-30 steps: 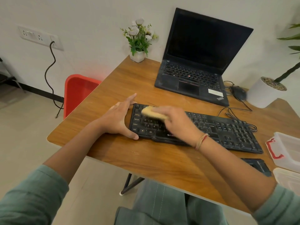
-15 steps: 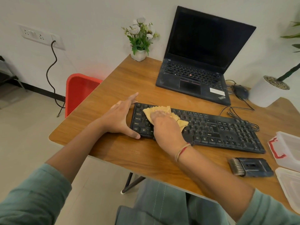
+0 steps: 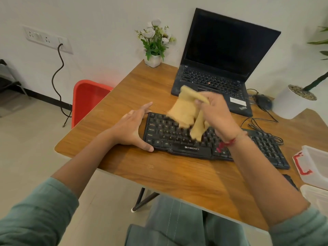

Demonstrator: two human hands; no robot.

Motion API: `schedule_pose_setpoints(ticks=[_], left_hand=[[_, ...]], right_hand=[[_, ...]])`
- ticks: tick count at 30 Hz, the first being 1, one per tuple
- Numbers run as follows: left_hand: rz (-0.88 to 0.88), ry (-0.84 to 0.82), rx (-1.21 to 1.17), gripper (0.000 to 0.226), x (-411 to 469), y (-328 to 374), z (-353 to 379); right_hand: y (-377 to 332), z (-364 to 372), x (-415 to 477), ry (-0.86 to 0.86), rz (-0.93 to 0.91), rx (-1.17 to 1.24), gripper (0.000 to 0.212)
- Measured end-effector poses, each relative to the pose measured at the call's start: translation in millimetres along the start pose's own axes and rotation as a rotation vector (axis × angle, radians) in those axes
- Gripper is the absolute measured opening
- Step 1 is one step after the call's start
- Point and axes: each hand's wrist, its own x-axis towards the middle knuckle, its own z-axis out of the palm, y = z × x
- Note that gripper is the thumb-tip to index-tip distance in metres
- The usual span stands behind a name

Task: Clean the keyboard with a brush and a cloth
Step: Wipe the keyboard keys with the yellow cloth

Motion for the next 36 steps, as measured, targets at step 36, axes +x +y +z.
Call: schedule_pose_setpoints(ticks=[36], left_hand=[[0.019, 0.004, -0.024, 0.157, 3, -6, 4]], right_hand=[[9, 98, -28, -0.368, -0.556, -0.692, 0.044]])
